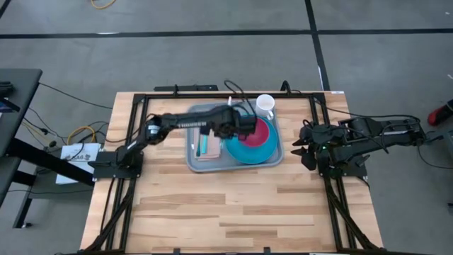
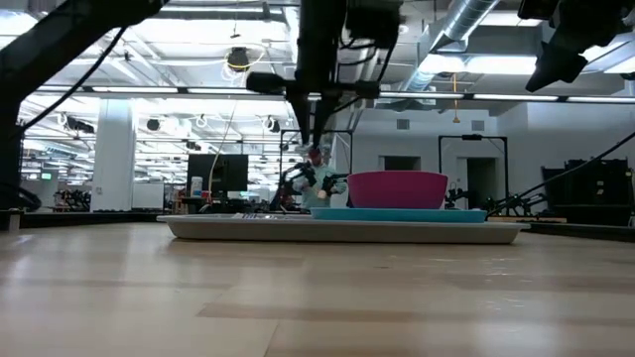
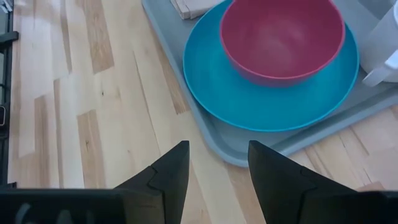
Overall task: Set up tray
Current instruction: Put the knife on the brown napkin to the right of the blue spoon on the blue tray
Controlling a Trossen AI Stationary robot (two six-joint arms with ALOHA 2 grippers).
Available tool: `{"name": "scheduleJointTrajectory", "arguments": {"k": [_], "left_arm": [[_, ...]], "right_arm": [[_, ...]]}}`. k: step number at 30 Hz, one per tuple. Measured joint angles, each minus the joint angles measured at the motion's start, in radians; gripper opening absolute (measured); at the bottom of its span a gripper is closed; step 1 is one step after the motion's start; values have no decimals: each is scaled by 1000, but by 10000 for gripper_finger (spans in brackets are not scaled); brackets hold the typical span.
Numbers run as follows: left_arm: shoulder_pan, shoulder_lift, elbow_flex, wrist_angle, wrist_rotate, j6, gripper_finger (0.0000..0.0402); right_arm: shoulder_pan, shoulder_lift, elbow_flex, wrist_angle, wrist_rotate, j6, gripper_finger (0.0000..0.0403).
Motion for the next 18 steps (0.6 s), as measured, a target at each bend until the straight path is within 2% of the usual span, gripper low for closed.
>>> {"name": "scheduleJointTrajectory", "arguments": {"k": [5,14,18], "left_arm": [[70,0,0,44,24,78,13],[103,-40,-1,48,81,102,13],[103,-100,-98,49,99,57,13]], "right_arm": [[0,-7,0,-3,1,0,155],[0,-21,0,-7,12,0,155],[0,-39,0,-10,34,0,155]]}}
